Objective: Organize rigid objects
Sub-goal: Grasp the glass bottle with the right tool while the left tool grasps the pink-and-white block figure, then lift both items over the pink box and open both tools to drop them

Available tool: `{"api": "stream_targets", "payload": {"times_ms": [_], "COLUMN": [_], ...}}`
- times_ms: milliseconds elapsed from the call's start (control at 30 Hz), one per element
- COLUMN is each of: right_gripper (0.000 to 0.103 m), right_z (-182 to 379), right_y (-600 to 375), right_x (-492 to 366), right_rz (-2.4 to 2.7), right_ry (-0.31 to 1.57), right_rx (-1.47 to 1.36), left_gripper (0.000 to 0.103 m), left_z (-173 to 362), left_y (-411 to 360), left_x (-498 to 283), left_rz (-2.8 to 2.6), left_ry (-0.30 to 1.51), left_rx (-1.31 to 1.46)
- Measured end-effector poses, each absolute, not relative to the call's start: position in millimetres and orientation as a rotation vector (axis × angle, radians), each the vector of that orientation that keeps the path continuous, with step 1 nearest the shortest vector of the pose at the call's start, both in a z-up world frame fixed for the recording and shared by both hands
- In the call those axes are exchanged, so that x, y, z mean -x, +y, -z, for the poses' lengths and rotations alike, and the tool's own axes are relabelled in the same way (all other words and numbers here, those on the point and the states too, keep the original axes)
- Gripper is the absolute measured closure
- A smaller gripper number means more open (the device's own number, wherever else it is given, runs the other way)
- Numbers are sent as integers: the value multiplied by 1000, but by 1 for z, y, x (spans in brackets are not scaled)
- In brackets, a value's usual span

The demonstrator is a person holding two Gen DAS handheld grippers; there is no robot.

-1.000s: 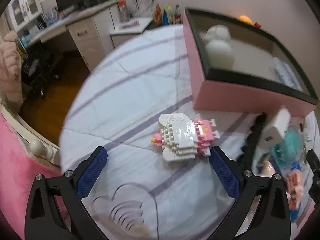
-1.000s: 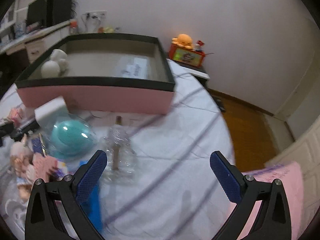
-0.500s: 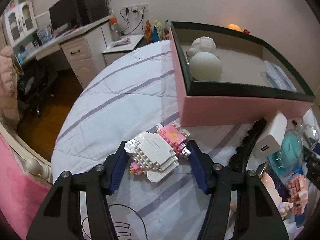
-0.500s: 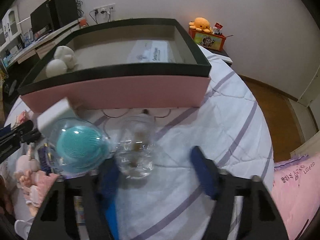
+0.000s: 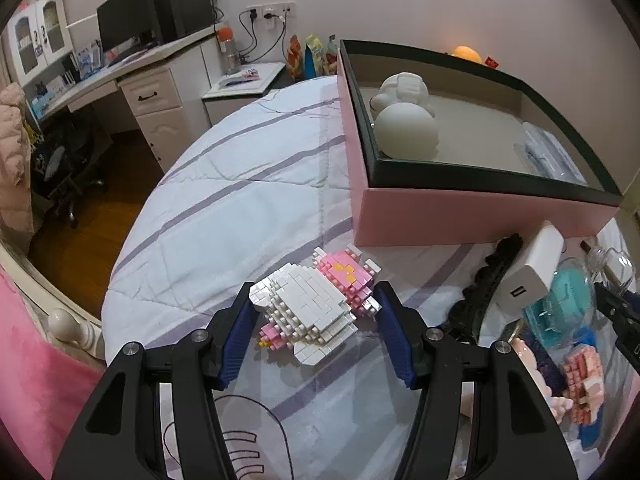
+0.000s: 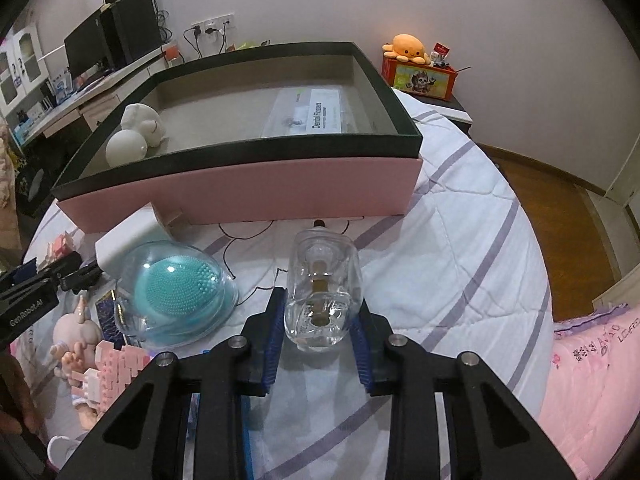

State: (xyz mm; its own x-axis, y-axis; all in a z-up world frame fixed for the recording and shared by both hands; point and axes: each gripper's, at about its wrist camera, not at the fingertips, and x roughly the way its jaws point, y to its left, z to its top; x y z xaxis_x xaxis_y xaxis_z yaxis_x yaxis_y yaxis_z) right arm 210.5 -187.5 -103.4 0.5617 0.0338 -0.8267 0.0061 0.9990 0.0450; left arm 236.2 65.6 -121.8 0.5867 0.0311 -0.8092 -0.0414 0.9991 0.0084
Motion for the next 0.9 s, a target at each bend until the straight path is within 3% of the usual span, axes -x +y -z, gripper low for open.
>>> {"api": "stream_targets", "payload": {"times_ms": [333,900], "right_gripper": [73,73], "right_z": [75,-44], "right_y": [-195,-170], "right_x": [-192,-74], "right_rz": [-18,-106], "right_ry": [902,539], "right_rx": [-76,-32], "left_gripper": [43,43], "left_z": [92,-28], "left_y": [68,48], "left_x": [-215,-93], "left_rz": [-56,-33], "left_ry": [877,514], "left_rx": [18,-18]}}
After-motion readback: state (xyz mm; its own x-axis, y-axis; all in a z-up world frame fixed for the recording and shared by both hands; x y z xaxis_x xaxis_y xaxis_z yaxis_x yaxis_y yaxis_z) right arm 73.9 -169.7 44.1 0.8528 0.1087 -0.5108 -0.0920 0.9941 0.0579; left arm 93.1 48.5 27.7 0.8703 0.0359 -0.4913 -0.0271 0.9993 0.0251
